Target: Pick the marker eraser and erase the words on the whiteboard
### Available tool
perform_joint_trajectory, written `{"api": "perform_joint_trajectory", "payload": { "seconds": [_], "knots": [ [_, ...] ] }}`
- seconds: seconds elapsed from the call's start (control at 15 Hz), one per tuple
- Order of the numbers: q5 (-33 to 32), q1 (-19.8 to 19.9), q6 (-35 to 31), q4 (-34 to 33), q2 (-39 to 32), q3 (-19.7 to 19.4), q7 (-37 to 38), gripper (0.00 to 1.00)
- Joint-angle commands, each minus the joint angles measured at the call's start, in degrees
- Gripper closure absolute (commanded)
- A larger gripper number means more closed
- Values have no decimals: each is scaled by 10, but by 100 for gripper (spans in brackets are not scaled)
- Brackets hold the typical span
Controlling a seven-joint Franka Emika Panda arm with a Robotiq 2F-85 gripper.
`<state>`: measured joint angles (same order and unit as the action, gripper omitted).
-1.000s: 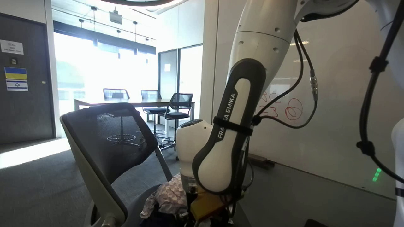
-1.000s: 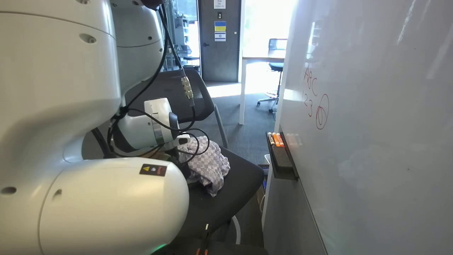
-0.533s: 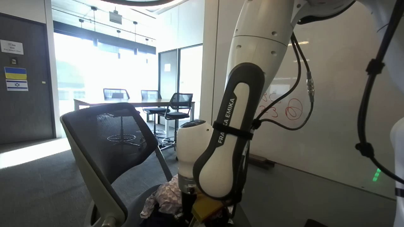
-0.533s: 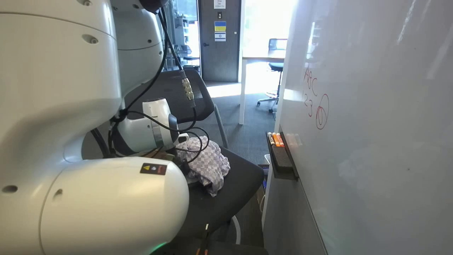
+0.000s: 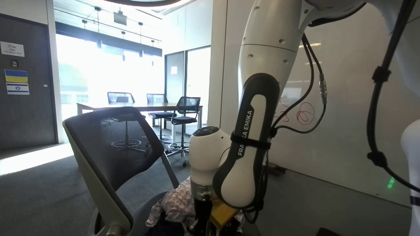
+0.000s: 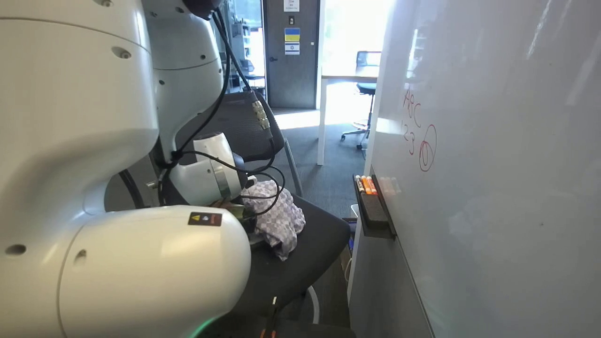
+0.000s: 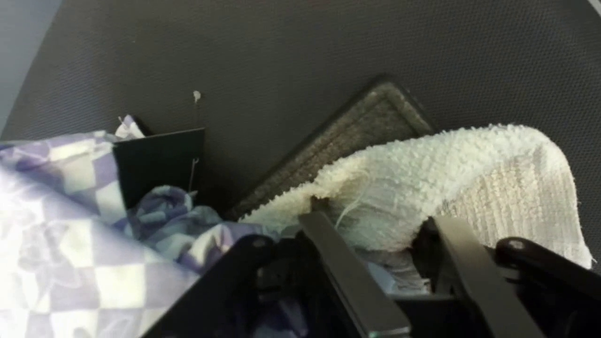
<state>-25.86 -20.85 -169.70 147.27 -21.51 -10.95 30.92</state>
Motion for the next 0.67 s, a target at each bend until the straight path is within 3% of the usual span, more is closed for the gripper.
{"api": "perform_joint_trajectory", "payload": {
  "seconds": [0.0,0.27,0.4,0.6],
  "knots": [
    [-62,-45,-20,9,8,-57,21,88],
    [-132,-110,-33,4,30,-119,65,96],
    [-181,-164,-59,-8,35,-170,116,92],
    [-201,-223,-101,-28,34,-216,192,91]
  ]
}}
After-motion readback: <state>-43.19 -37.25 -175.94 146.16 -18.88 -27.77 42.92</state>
